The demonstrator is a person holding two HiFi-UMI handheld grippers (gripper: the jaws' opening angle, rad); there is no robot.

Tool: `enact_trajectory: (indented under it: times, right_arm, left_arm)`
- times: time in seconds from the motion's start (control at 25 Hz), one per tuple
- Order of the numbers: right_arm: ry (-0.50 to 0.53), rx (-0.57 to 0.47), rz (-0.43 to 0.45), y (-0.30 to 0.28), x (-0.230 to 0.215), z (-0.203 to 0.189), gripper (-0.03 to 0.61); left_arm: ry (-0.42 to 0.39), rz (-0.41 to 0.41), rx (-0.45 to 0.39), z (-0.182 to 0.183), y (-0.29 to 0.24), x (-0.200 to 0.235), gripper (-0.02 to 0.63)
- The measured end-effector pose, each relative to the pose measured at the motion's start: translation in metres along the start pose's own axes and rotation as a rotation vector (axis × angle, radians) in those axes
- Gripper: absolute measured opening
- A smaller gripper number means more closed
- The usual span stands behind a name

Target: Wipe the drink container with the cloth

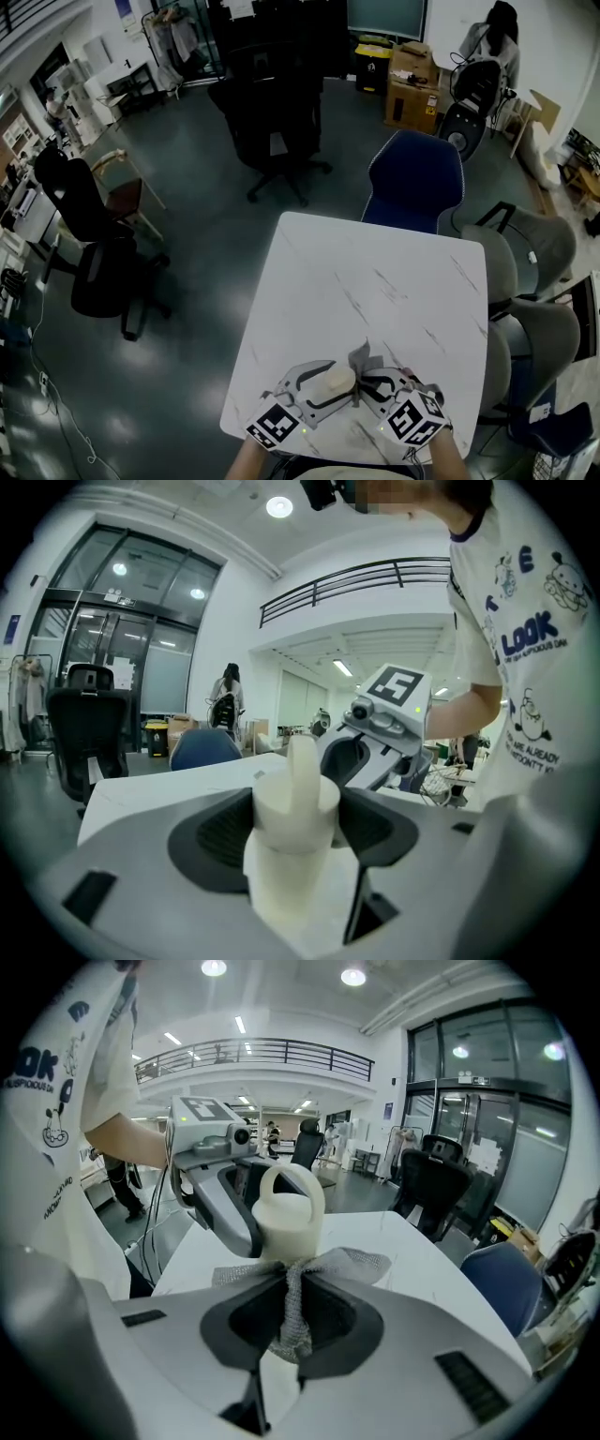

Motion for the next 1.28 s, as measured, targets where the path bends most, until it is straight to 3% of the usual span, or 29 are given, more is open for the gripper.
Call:
enact_trajectory:
  times: [0.24, 0.56, 0.88, 1.28]
  right_arm:
    - [-0.078, -0.071, -0.041, 0.012, -0.005, 0.007, 0.044]
    - [-0.184, -0.147, -0.133, 0.034, -0.012, 0.018, 0.044]
    - [-0.281, -0.249, -0.302, 0.055, -0.018, 0.028, 0.044]
    - [-0.416, -0.375, -0.443, 0.075, -0.023, 0.034, 0.044]
  left_arm:
    - [0.003, 0.04, -0.008, 0.002, 0.001, -0.004, 0.281]
    - [0.035, 0.151, -0.101, 0.021, 0.016, -0.008, 0.281]
    - [0.055, 0.276, -0.186, 0.046, 0.033, -0.025, 0.279]
    - [0.092, 0.52, -0.279, 0.071, 0.048, -0.028, 0.278]
Point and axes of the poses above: the fingertips, and each gripper's own axes: y backward along the fingers, x to its left, z out of its top, the point moved 7 cm from there along y, backward along the fingers, and after that the axes turned 7 degrees about -z, right-handed, at the moved point
